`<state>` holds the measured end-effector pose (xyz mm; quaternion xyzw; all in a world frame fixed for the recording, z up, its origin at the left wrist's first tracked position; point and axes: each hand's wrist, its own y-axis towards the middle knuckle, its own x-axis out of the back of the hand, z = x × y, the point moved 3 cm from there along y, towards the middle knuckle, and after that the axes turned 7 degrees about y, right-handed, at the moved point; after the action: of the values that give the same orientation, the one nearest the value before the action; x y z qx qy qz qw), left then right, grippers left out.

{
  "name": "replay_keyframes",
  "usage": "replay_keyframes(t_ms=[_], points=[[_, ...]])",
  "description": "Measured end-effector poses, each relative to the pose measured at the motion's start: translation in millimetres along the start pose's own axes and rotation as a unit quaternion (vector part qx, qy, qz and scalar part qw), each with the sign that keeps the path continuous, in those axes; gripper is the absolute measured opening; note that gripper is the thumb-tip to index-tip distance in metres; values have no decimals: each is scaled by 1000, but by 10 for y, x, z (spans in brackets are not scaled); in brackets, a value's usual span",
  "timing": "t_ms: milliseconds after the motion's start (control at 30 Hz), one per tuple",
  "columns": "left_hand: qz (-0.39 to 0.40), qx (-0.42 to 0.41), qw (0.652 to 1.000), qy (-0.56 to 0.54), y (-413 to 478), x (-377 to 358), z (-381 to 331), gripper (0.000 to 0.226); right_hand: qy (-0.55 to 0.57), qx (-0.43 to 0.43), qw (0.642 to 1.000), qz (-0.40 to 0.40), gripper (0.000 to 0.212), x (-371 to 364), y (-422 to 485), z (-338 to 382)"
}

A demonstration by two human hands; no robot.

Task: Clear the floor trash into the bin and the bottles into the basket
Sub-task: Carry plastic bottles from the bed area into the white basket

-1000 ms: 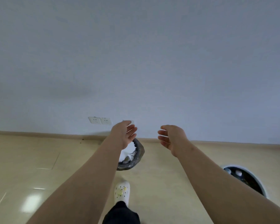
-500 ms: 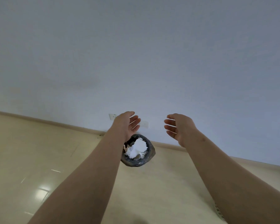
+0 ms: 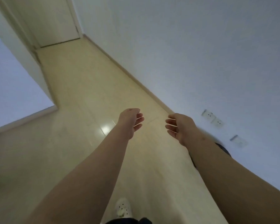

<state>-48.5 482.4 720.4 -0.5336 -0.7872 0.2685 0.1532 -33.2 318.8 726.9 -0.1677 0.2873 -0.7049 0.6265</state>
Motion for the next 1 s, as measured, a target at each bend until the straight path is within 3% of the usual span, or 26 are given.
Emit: replay_keyframes(t_ms=[233, 433, 700, 867, 1000], points=[[-165, 6, 983, -83, 83, 2072, -16, 15, -117, -51, 982, 137, 7, -1952, -79, -670], [-296, 47, 936, -186, -184, 3383, 442, 15, -245, -99, 933, 245, 10, -3176, -330, -1369], [-415, 88, 855, -299, -309, 4400, 883, 17, -351, -157, 850, 360, 9, -4395, -652, -2119], [-443, 98, 818, -352, -52, 4829, 726, 16, -381, -161, 824, 386, 6, -5157, -584, -2209], [-498, 72, 775, -383, -52, 5350, 473, 15, -404, -141, 794, 431, 16, -5934, -706, -2303]])
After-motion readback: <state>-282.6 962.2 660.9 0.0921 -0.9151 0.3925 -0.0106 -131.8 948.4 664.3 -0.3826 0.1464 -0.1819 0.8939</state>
